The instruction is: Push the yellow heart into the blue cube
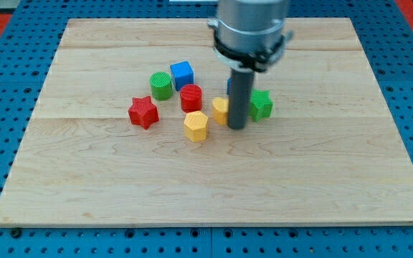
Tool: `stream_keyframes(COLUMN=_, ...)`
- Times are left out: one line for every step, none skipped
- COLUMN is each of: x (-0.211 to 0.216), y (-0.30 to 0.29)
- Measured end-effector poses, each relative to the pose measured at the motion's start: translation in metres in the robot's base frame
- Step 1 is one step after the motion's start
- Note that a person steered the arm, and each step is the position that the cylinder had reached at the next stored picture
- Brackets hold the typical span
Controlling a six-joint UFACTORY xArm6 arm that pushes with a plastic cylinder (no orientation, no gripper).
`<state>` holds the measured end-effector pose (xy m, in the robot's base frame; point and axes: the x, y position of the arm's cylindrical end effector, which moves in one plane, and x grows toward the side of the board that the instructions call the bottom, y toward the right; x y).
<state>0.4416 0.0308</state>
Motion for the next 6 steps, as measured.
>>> stream_keyframes(x=-0.033, y=-0.010)
stream_keyframes(x=-0.041, y=0.035)
stream_keyframes(x=-0.057, y=0.064)
stream_keyframes(x=-0.083, y=0.053)
stream_keyframes(x=-0.104, y=-0.004)
stream_keyframes(x=-0.123, y=-0.029)
